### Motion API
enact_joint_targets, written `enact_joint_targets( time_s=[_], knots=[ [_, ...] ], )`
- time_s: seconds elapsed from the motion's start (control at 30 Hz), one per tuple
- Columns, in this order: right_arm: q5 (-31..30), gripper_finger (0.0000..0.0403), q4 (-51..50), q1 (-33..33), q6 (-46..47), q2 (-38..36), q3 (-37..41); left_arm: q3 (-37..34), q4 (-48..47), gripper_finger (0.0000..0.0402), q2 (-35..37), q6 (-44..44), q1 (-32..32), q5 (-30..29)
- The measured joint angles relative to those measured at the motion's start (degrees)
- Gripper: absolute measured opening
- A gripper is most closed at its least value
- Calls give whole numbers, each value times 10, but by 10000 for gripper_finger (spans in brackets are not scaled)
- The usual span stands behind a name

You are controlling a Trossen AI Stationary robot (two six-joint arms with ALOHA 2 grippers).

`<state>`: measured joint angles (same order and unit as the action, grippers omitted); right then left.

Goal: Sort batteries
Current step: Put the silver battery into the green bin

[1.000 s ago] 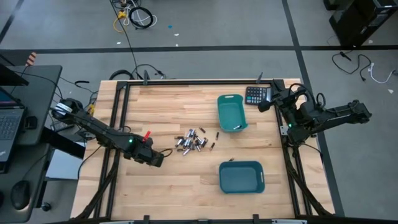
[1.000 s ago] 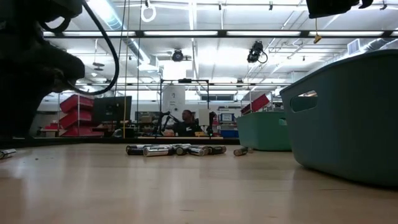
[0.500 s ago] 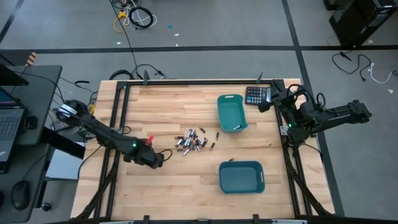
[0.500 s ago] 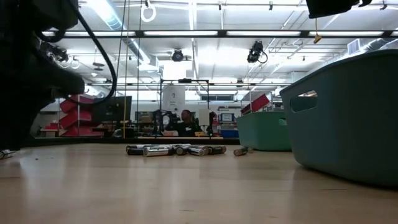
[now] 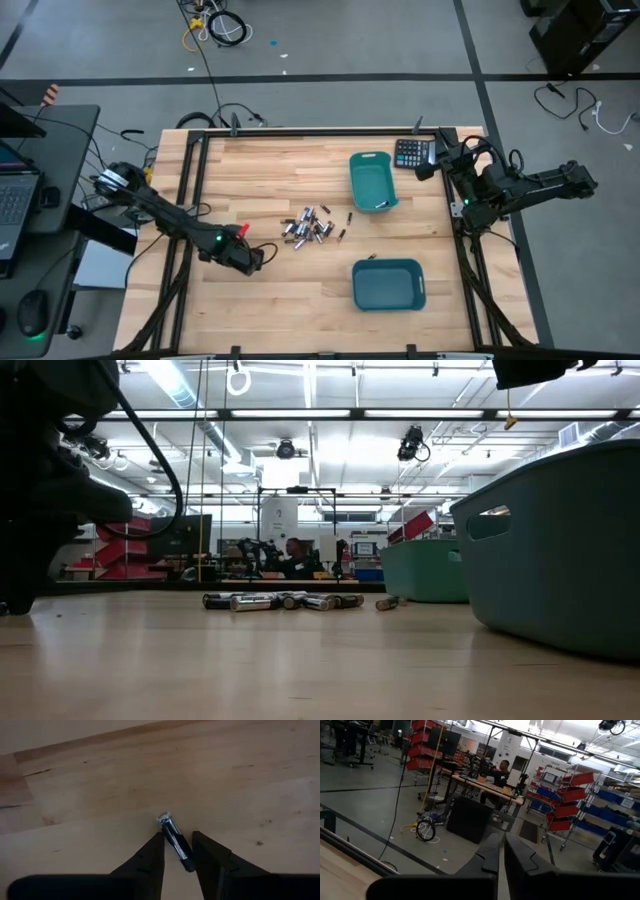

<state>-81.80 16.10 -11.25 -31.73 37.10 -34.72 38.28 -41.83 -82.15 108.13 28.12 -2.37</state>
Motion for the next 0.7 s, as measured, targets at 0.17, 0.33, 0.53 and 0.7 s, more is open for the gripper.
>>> enact_joint_targets(
  time_s=[0.17, 0.33, 0.53, 0.7],
  knots=[
    [0, 15, 0, 0, 0, 0, 0, 0, -4, 39, 0, 0, 10, -6],
    [0, 16, 0, 0, 0, 0, 0, 0, -6, 12, 0, -14, 16, -16],
    [2, 14, 0, 0, 0, 0, 0, 16, -30, 12, 1, -61, 17, -33],
    [32, 16, 1, 0, 0, 0, 0, 63, -60, 11, 19, -127, 16, -111]
  ],
)
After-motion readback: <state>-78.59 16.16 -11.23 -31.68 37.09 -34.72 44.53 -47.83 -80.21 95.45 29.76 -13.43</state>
